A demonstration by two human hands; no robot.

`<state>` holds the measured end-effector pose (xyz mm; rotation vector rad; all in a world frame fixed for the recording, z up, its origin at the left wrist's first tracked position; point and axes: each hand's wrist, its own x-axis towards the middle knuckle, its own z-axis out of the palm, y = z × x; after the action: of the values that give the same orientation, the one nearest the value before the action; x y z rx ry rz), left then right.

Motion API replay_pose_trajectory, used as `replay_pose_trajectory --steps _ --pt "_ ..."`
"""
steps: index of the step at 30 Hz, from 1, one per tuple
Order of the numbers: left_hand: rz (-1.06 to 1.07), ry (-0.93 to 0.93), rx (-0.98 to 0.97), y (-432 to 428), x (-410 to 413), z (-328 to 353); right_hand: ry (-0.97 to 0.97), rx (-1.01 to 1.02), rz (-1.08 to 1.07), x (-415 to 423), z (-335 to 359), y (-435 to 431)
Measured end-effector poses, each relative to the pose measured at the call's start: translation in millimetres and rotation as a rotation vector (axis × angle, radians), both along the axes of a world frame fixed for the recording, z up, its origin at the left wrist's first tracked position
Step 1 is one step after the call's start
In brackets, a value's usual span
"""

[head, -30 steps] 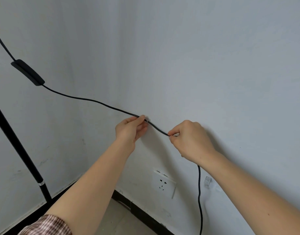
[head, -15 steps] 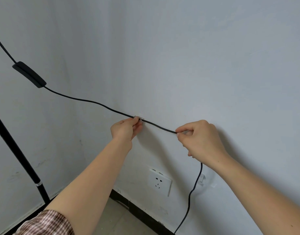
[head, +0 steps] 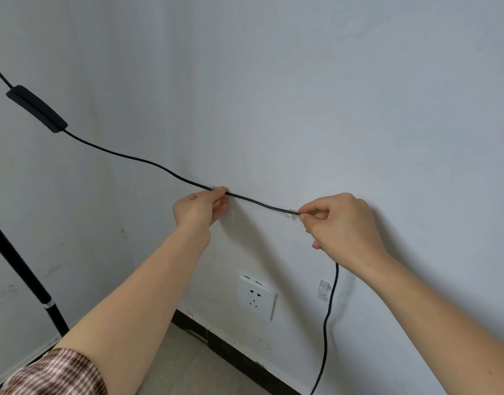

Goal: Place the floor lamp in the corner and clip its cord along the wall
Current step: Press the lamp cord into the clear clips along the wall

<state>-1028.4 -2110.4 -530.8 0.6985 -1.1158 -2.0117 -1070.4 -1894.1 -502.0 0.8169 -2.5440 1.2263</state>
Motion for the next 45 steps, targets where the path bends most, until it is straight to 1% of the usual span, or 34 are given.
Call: replay_pose_trajectory --steps 3,8,12,16,20,27,31,36,41,42,45 --pt "0.011 -0.003 -0.007 1.2 -1.1 0.8 0.034 -0.006 -0.010 2.3 1.1 1.5" --pt "0.013 -0.002 0.009 1.6 -2.5 -1.6 0.134 0.069 0.000 6.3 2.3 1.1" --pt "0.036 0.054 0.140 2.3 -2.0 -3.5 0.178 0.091 -0.005 7.7 2.7 0.7" --pt "-0.009 0.061 0.172 6.2 0.2 -10.4 0.175 0.080 -0.026 8.3 3.1 1.1" --pt "-0.083 0.033 0.129 10.1 -1.1 -12.5 0.188 0.083 -0.035 8.4 2.9 3.8" --pt "-0.023 -0.021 -0.005 4.9 -2.3 -1.7 0.184 0.087 -0.022 9.3 4.2 2.5" --pt "-0.012 -0.045 -0.030 2.2 -0.9 -1.1 0.188 0.092 -0.012 10.4 3.6 -0.5" --pt "-0.021 -0.002 -0.036 0.6 0.7 -4.9 0.226 0.085 -0.008 11.2 1.9 -5.2" --pt "-0.206 0.084 -0.092 -12.3 8.2 -10.0 0.303 0.065 -0.016 5.5 3.7 -3.5" --pt "-0.205 0.088 -0.100 -15.0 9.2 -10.7 0.315 0.068 -0.015 4.4 4.4 -3.5" --pt "-0.115 0.082 -0.095 -16.8 8.5 -10.7 0.336 0.080 -0.011 4.4 5.8 -6.5"
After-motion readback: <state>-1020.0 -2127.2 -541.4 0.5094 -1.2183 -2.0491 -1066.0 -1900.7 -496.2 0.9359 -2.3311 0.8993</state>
